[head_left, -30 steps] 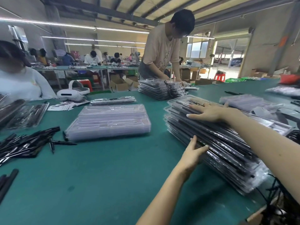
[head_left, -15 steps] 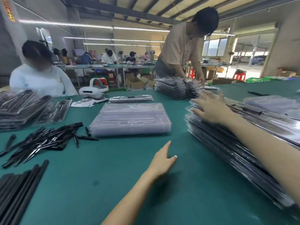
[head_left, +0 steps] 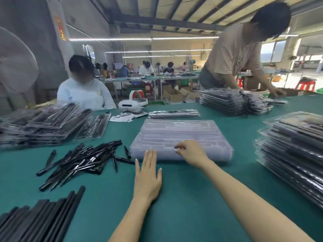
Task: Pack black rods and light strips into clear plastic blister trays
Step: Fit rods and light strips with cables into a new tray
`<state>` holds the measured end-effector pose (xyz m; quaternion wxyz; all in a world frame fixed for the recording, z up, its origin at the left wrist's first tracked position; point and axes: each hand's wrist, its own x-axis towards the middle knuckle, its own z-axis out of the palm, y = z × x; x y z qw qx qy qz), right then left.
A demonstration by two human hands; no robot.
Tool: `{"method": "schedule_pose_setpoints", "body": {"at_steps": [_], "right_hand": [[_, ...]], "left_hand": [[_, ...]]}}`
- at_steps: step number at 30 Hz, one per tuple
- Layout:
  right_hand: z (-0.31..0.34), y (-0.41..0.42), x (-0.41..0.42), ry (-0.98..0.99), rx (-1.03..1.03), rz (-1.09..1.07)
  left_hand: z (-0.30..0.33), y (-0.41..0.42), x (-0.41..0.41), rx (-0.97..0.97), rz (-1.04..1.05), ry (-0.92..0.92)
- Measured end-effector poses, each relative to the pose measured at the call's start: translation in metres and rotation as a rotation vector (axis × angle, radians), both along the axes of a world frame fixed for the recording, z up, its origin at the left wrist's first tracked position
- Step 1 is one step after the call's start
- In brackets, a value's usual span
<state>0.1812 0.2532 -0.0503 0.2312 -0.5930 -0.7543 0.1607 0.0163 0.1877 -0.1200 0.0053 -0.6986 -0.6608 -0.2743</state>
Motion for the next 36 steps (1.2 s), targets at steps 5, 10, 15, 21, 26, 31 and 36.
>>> {"method": "schedule_pose_setpoints", "body": {"at_steps": [5,10,15,21,26,31,36], "right_hand": [[0.010,0.038,0.001,-0.081,0.002,0.038],[0.022,0.052,0.015,0.014,-0.123,0.289],[0.020,0.057,0.014,0.069,-0.143,0.271],[0.027,0.059,0.009,0.027,-0.217,0.258],[0.028,0.061,0.009,0.023,-0.239,0.264],[0.028,0.063,0.009,0.077,-0.304,0.248],[0.029,0.067,0.009,0.057,-0.339,0.253]], "left_hand": [[0.002,0.024,-0.002,0.088,-0.057,0.053],[0.000,0.024,-0.001,0.145,-0.078,0.001],[0.000,0.024,-0.001,0.168,-0.057,0.043],[-0.002,0.022,-0.001,0.152,-0.035,0.067],[0.000,0.021,0.000,0.164,-0.053,0.023],[0.000,0.021,-0.001,0.159,-0.060,-0.001],[-0.001,0.022,-0.002,0.149,-0.048,0.011]]}}
